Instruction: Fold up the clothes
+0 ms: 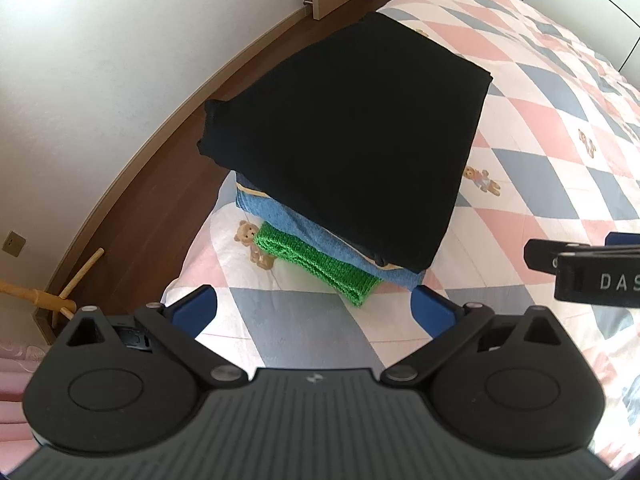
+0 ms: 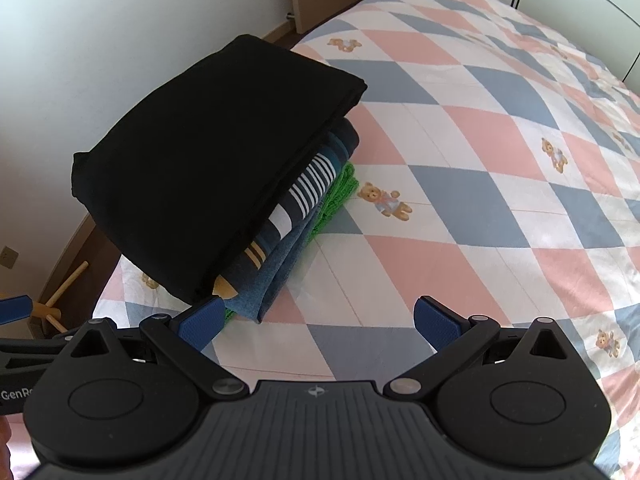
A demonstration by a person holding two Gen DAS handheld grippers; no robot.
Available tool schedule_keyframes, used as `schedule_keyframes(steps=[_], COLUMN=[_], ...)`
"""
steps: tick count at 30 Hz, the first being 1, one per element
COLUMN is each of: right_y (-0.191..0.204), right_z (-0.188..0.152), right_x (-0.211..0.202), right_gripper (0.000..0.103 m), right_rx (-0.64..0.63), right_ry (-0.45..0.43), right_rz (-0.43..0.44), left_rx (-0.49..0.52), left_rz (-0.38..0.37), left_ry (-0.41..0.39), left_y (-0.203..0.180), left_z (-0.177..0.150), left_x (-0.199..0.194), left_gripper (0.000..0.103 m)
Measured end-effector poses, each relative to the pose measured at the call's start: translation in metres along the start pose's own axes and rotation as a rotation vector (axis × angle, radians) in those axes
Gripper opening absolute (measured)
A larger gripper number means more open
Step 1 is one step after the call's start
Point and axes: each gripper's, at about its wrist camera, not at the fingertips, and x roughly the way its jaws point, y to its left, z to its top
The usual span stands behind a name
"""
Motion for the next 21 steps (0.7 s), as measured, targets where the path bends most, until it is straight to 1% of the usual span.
schedule_keyframes(steps=[17,21], right_y=[-0.013,-0.013], right_z=[0.000,-0.003], right_x=[0.001,-0.001], right_gripper=[0.103,0.103], right_rx=[0.054,0.057], right_ry=[-0.012,-0.019], right_rz=[-0.037,-0.034], left_rx=[0.077,0.079], left_rz=[-0.014,-0.019], left_ry=[0.016,-0.009], left_y=[-0.014,-0.012], left_z=[0.010,0.009], left_x=[0.020,0.018], left_gripper=[0.102,0.102])
